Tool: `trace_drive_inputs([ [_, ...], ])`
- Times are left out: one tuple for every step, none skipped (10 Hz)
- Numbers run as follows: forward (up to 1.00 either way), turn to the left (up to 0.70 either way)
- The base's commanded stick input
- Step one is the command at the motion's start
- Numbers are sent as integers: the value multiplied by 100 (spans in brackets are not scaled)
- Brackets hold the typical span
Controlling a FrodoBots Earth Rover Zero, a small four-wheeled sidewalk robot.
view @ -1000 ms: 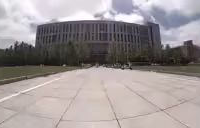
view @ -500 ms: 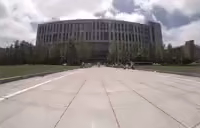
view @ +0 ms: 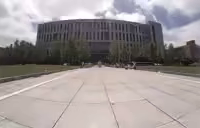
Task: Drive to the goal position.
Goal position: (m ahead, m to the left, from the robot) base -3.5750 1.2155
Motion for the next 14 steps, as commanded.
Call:
trace_drive_inputs([
  [1, 0],
  [0, 0],
  [0, 0],
  [0, 0],
  [0, 0],
  [0, 0],
  [0, 0],
  [0, 0],
  [0, 0],
  [5, 0],
  [23, 0],
  [59, 0],
  [91, 0],
  [100, 0],
])
